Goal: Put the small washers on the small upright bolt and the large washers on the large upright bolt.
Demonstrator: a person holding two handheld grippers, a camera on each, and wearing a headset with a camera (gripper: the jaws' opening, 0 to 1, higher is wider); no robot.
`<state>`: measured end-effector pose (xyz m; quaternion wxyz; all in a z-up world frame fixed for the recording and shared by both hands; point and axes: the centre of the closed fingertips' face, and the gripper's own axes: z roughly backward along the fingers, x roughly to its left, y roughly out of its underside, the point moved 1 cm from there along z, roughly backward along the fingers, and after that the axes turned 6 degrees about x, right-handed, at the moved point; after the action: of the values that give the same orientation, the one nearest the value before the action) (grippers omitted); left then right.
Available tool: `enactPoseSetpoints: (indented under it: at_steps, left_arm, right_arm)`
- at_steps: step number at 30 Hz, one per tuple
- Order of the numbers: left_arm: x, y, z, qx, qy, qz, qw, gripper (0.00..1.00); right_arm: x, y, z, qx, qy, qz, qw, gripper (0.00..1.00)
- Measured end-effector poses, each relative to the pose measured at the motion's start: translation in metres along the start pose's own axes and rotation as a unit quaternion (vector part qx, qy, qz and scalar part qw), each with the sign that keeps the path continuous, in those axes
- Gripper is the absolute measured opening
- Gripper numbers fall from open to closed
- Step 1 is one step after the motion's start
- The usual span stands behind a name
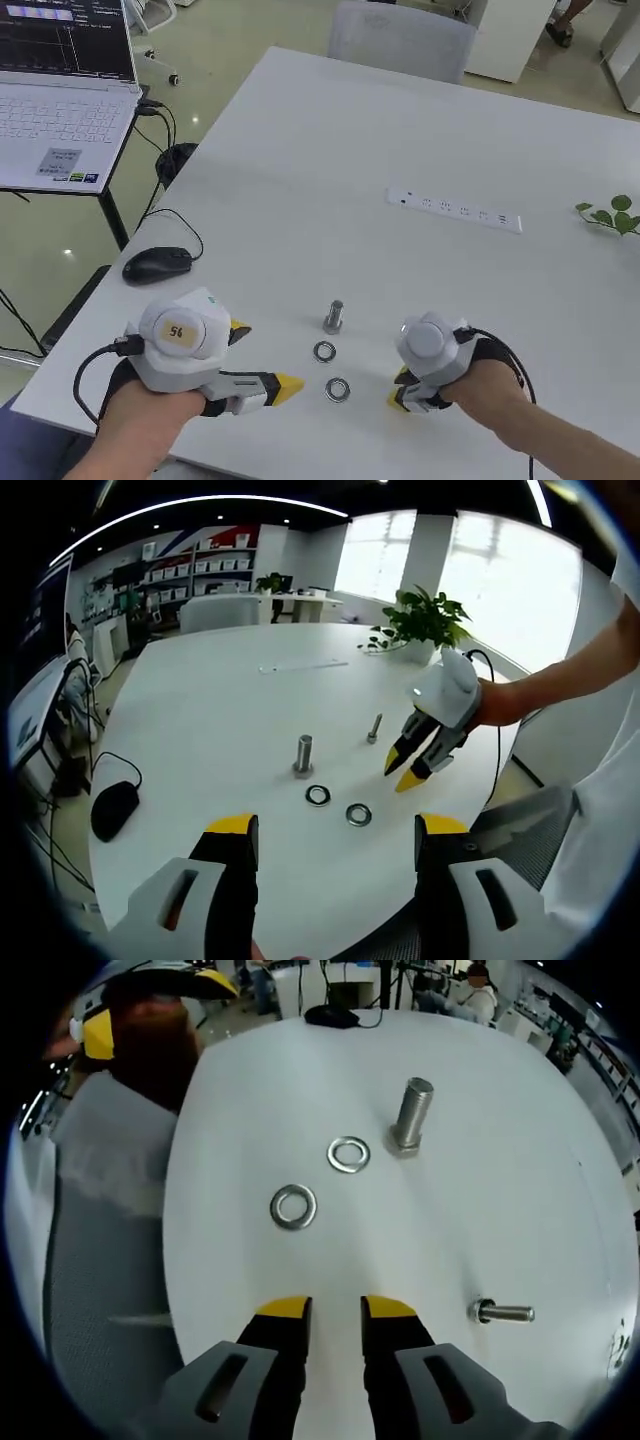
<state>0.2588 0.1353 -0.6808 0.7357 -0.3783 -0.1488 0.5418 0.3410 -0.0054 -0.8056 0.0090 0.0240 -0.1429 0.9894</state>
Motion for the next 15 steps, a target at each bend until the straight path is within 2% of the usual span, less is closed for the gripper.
enactPoseSetpoints:
  at_steps: [8,15]
  left_arm:
    - [0.003,0.003,0.002,0.0,-0.002,0.004,1.0,0.62]
    - [0.006,0.005,0.004,-0.001,-0.005,0.009,1.0,0.62]
  right_arm:
    - [0.019,-0.035,-0.014,-0.015,-0.024,0.043,0.9987,0.25]
    - [0.025,-0.047,-0.024,-0.008,-0.037,0.071,0.9968,0.29]
